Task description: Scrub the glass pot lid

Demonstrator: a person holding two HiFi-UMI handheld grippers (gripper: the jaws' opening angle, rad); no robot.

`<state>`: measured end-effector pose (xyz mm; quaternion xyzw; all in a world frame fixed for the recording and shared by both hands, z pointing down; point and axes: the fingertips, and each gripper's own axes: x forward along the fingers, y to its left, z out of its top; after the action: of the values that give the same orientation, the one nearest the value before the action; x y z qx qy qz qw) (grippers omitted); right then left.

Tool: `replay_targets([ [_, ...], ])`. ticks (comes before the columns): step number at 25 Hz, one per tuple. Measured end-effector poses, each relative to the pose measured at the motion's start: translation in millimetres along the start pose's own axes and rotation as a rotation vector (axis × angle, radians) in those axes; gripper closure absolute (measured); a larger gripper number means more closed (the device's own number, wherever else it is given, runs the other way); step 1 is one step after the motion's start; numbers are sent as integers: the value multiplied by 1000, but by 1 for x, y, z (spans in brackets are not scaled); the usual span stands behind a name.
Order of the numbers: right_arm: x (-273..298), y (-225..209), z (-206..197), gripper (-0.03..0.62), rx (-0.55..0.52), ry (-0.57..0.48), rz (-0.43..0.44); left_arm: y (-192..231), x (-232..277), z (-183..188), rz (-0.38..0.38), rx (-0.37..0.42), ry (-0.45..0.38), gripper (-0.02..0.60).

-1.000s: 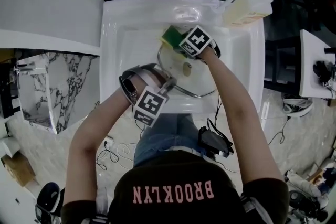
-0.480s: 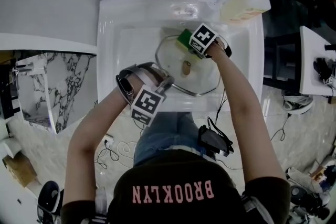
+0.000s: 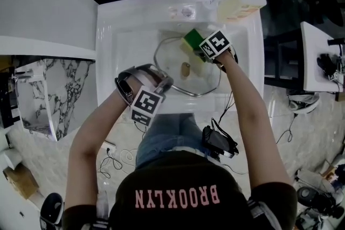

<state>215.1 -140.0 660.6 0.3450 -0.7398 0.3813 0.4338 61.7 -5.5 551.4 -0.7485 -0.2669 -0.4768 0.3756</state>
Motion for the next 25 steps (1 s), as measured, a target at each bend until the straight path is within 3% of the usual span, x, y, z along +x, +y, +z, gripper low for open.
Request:
replay_targets([
  [4,-22,4,2,322,130,-146,29,1,2,1,0,0,5,529],
  [11,-61,27,0,322,149,-349,34,-1,2,1,0,-4,18,529],
  [19,-129,39,9,319,357,-670,96,1,3,2,10,-9,34,529],
  [25,-155,59,3,318,282,-749,77,1,3,2,16,-21,37,529],
])
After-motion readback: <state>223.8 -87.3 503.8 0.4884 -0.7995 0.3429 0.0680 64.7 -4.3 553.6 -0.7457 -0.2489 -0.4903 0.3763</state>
